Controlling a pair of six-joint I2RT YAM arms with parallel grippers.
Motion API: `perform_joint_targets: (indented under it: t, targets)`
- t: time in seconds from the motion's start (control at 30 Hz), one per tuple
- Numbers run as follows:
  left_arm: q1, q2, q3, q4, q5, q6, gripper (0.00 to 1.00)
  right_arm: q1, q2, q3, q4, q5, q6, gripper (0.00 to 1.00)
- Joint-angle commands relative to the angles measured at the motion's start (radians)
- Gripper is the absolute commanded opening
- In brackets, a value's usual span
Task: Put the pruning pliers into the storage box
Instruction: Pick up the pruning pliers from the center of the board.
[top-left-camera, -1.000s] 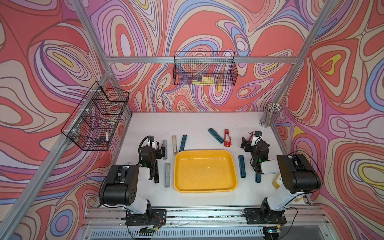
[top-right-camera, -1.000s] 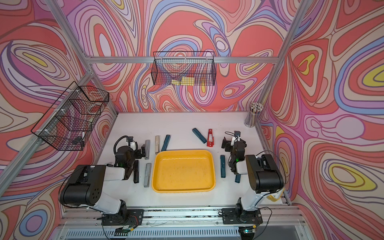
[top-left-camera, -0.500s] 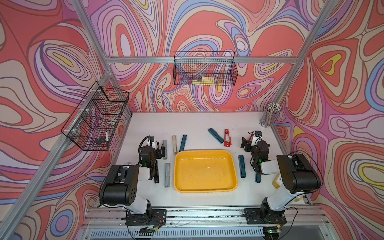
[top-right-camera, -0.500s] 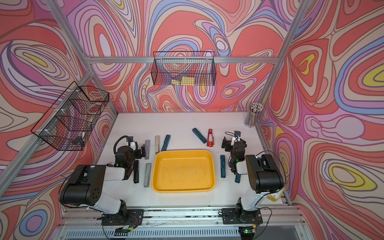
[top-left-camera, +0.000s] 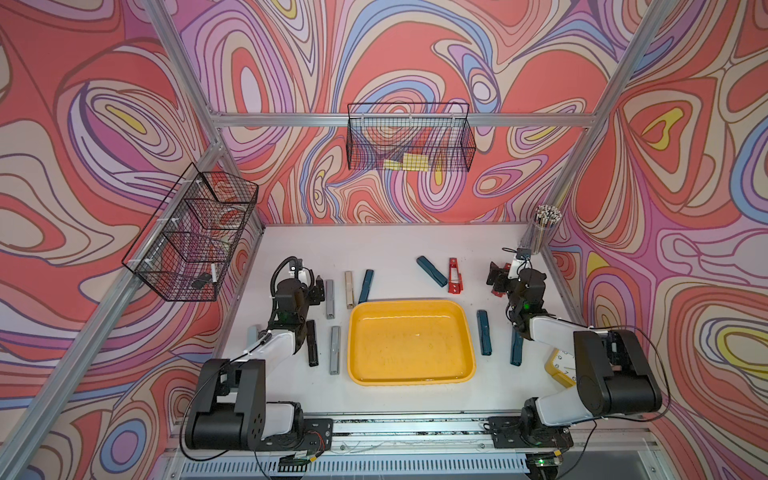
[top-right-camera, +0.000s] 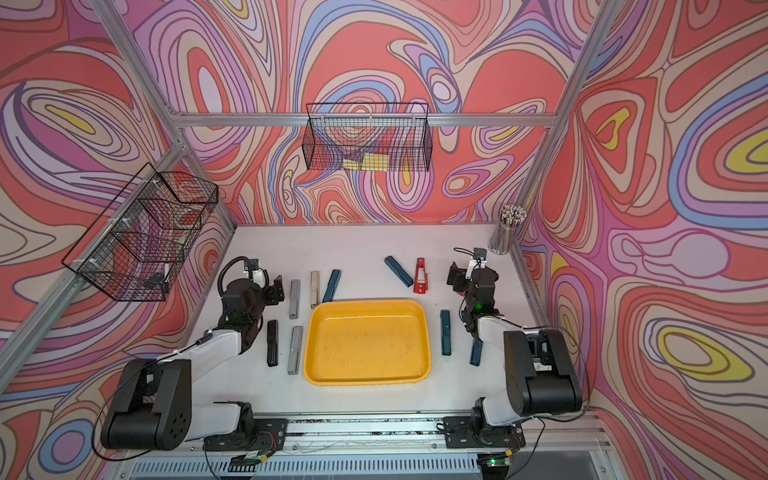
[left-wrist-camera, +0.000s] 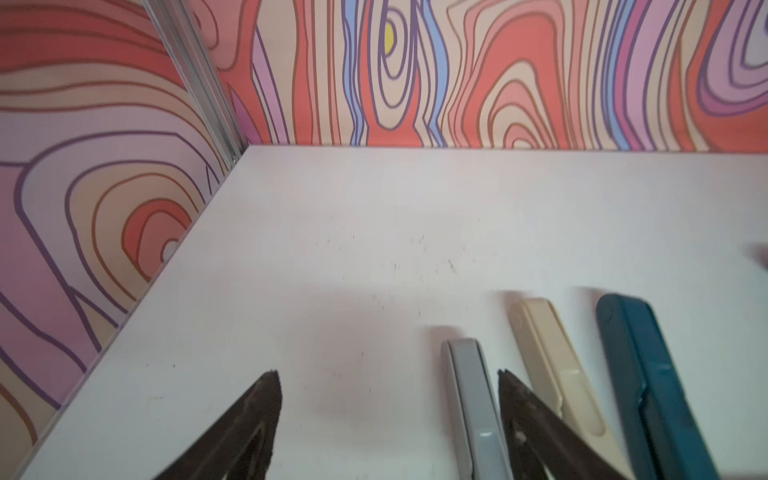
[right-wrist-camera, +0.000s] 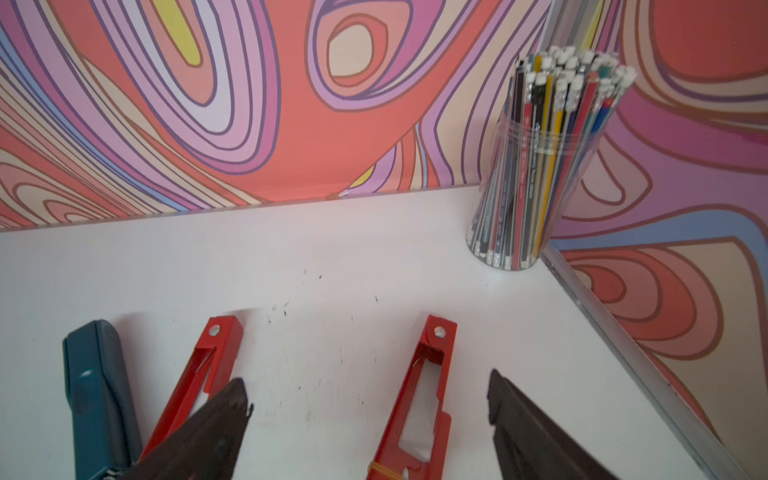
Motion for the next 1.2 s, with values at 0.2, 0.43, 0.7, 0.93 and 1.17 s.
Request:
perform_joint_targets:
  t: [0.2,0.43,0.7,0.93,1.17]
  targets:
    - [-0.012,0.065,0.318,-0.626,0.196,-0.296,0.79,0.027,-0.055,0.213,-0.563,-0.114,0.141,0.90]
    - [-0.026,0.083,0.352,-0.856,0.247,-0.398,0.74,0.151,-0.102,0.259,-0.769,-0.141,0.219,0.85]
    - [-0.098,0.142,0.336,-0.891,0.192,-0.392,0.68,0.271,-0.173,0.227,-0.878,-0.129,0.305,0.82]
    - [-0.138,0.194,0.359,-0.935,0.072,-0.401,0.66,0.316,-0.213,0.215,-0.942,-0.161,0.348,0.81]
    - [-0.139,0.248,0.387,-0.913,0.044,-0.390,0.64,0.366,-0.212,0.207,-0.975,-0.181,0.387,0.80]
